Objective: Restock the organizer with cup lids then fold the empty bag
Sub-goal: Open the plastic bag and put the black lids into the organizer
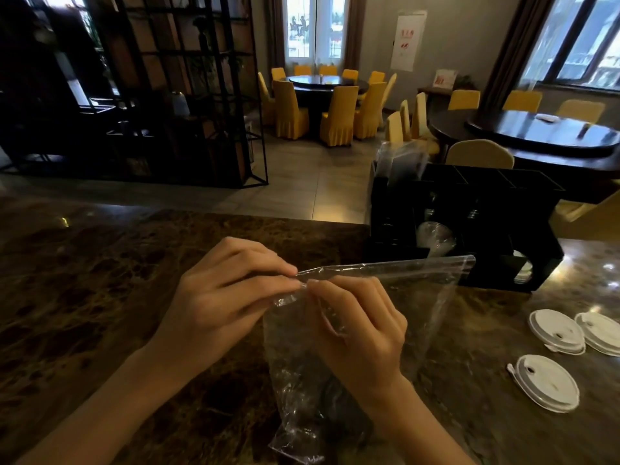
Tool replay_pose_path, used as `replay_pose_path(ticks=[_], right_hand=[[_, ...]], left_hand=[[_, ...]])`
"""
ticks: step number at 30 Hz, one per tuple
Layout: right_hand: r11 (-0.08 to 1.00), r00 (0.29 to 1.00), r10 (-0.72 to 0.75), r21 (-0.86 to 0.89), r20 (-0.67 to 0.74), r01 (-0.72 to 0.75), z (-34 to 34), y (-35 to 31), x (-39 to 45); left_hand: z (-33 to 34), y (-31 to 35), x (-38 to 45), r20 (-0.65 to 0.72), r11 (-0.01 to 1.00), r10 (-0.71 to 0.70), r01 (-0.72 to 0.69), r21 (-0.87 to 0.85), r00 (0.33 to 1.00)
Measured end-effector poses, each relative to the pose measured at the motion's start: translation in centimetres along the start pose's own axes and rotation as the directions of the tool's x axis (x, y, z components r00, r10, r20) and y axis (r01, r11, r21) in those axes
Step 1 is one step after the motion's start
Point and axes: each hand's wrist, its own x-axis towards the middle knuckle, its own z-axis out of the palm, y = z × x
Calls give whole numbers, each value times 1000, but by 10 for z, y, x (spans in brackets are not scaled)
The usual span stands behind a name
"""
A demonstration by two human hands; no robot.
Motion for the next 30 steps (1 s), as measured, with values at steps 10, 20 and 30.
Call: replay_pose_path(ticks=[10, 20, 30], right_hand=[[999, 999, -14, -41, -41, 13, -4, 14, 0], [996, 999, -35, -86, -23, 33, -10, 26, -3], [996, 999, -38, -75, -5, 38, -20, 33, -2]], left_hand=[[4, -2, -3, 43, 996, 55, -58, 72, 998], [2, -1, 3, 39, 996, 77, -78, 36, 996], [9, 27, 21, 210, 942, 172, -223, 250, 963]])
